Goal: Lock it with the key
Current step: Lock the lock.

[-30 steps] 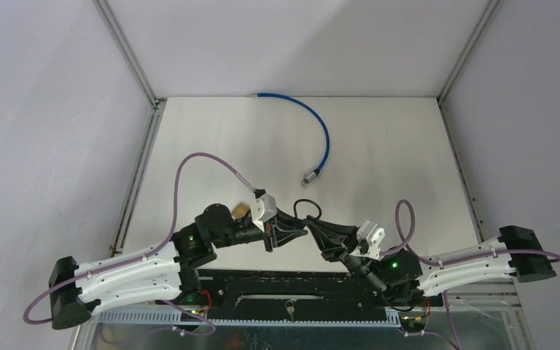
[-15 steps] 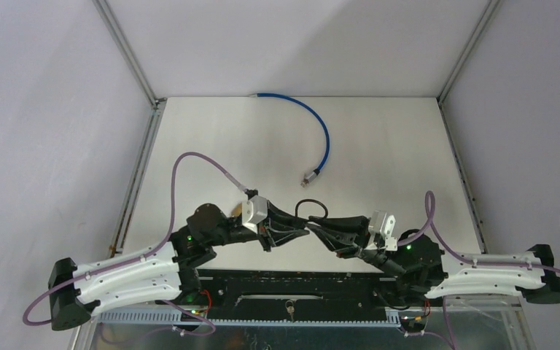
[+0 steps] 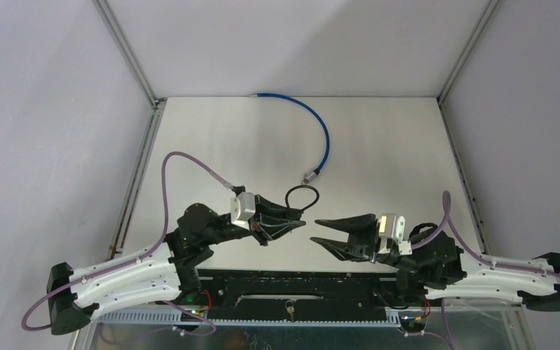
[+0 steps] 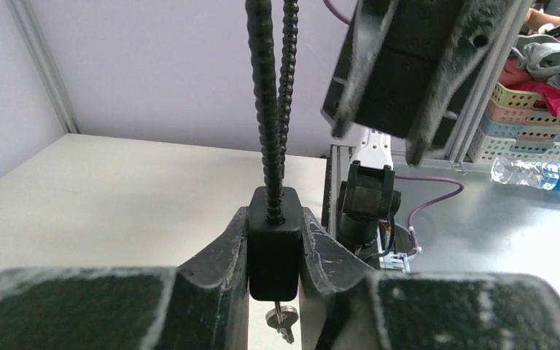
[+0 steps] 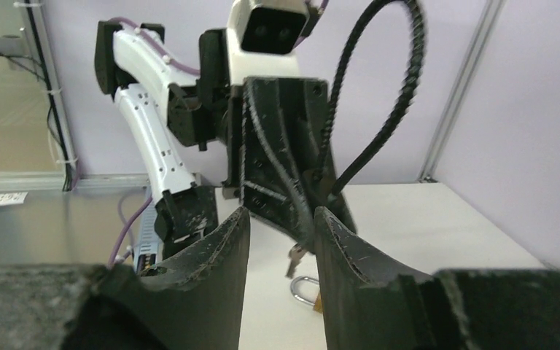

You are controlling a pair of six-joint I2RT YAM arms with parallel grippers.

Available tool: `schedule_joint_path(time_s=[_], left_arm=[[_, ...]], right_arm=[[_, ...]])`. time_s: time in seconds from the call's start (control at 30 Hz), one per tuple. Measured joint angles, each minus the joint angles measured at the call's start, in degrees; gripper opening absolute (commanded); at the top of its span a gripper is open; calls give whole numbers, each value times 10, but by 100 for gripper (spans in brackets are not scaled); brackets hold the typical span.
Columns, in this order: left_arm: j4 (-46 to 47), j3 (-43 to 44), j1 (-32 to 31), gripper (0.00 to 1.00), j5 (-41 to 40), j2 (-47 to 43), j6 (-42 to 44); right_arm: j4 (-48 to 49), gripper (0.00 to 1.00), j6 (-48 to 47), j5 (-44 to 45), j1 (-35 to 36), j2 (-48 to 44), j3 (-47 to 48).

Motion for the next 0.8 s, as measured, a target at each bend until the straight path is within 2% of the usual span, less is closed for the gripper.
schedule_joint_path(time_s=[0.2, 0.37, 0.57, 0.8], left_arm=[[-6, 4, 0, 0, 32, 0, 8], [-6, 14, 0, 0, 71, 0, 11], [-6, 20, 0, 0, 100, 0, 12], [-7, 20, 0, 0, 106, 2, 12]], right_arm=[[-53, 40, 16, -4, -46, 26, 76], [-95, 42, 40, -72, -104, 45, 134], [-128, 39, 67, -158, -150, 50, 147], [-135, 38, 82, -226, -156, 54, 147]])
